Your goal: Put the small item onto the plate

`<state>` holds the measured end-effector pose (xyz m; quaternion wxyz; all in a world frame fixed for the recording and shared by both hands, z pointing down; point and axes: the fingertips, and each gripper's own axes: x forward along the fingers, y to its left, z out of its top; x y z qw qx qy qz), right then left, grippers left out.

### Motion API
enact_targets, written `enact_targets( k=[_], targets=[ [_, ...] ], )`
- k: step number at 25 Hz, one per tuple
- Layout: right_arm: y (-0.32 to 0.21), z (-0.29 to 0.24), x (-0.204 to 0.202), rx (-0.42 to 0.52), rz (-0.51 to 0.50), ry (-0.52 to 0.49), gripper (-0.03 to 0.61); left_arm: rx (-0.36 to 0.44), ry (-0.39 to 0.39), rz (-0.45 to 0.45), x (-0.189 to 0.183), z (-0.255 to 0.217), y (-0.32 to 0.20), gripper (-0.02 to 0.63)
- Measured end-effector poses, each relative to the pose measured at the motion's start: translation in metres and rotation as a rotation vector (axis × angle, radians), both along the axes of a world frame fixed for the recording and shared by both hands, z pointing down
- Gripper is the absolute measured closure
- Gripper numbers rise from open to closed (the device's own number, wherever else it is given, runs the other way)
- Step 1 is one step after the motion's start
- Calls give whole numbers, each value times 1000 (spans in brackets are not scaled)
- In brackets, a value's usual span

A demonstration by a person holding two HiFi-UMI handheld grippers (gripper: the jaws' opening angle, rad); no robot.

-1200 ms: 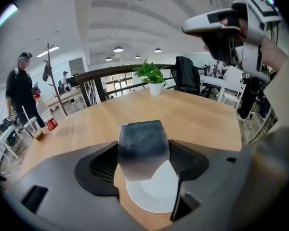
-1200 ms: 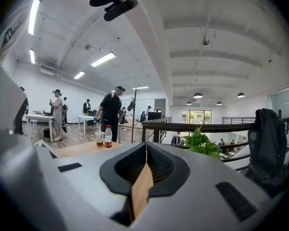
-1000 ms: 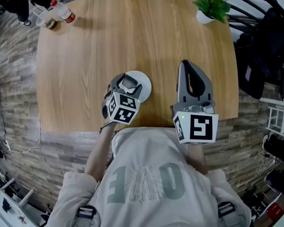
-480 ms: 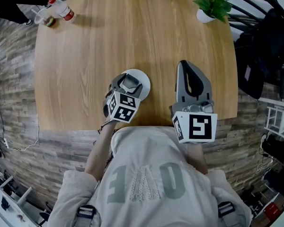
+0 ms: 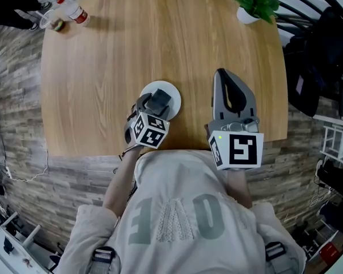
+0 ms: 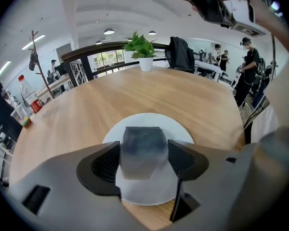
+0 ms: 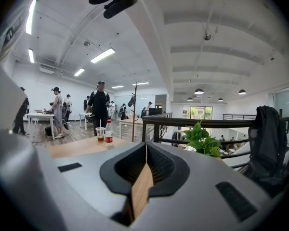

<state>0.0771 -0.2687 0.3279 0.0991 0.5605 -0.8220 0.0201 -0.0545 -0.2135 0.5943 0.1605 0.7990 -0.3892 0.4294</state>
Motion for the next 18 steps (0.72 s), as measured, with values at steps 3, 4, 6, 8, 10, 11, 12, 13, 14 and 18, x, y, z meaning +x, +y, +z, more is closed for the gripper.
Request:
enact_targets(
  k=[3,4,6,8,10,11,12,13,14,18],
  targets=[
    [0,1,-1,-1,-2,3,560,-8,5,-4,-1,3,1,299],
    [0,1,-2,-1,-4,4,560,-12,10,-7,-2,3,1,299],
    [0,0,-3,0,-4,4,560,-25,25,-14,-2,4,1,299],
    [1,0,-3,0,-4,4,560,-35,41,-22,-2,4,1,299],
    [2,1,-3,0,-5,4,560,-30,40,-17,-2,4,0,299],
    [2,1,-3,0,-6,5,560,-24,33,-9,-1,4,0,299],
    [2,0,-4,1,-7,5,560,-19,26,-1,-1,3,0,299],
    [3,0,-4,2,-7,6,560,-12,19,5,-1,3,-1,299],
    [3,0,-4,3,-6,7,560,-6,14,8,-1,2,-1,299],
    [3,0,-3,1,-6,8,560,24,64,-17,0,-13,-5,299]
  ],
)
